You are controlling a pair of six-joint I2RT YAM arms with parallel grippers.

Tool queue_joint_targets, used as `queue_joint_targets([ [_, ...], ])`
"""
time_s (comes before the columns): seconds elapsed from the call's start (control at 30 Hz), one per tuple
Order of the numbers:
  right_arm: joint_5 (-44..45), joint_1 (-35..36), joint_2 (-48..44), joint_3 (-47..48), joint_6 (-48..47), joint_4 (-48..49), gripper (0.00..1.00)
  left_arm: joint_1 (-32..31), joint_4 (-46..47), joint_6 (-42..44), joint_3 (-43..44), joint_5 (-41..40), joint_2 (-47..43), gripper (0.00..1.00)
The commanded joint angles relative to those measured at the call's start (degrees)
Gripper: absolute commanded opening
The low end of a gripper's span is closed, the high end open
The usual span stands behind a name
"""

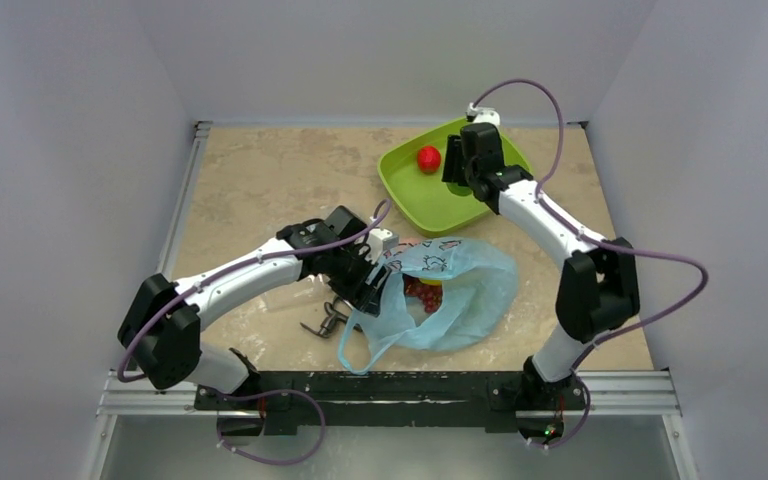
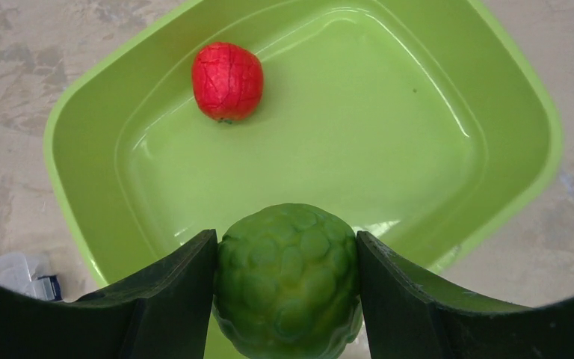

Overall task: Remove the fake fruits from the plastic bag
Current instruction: Place the fake fruit in the bin.

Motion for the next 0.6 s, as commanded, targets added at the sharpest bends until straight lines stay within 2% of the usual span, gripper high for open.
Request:
queue_joint_targets([
  [0.0, -4.91, 0.15, 6.02, 6.43, -1.67, 2.18, 0.38, 0.13, -0.68, 1.54, 2.08, 0.45, -2.40, 0.68],
  [0.2, -7.55, 0.14, 10.28, 9.72, -0.05, -0.08, 0.82, 0.07, -0.96, 1.54, 2.34, 0.20, -2.02, 0.68],
  [0.23, -6.95, 0.22, 10.35, 10.22, -0.29, -0.93, 0.87, 0.07, -1.00, 1.54, 2.34, 0.14, -2.14, 0.68],
  [0.4, -6.61, 0.74, 5.96, 9.27, -0.90, -4.85, 0.95, 0.07, -0.84, 1.54, 2.30, 1.34, -2.82, 0.67],
  [0.57, -5.32, 5.48, -6.49, 1.42, -0.82, -7.61, 0.95, 0.07, -0.98, 1.62, 2.73, 2.18, -2.99, 0.61],
])
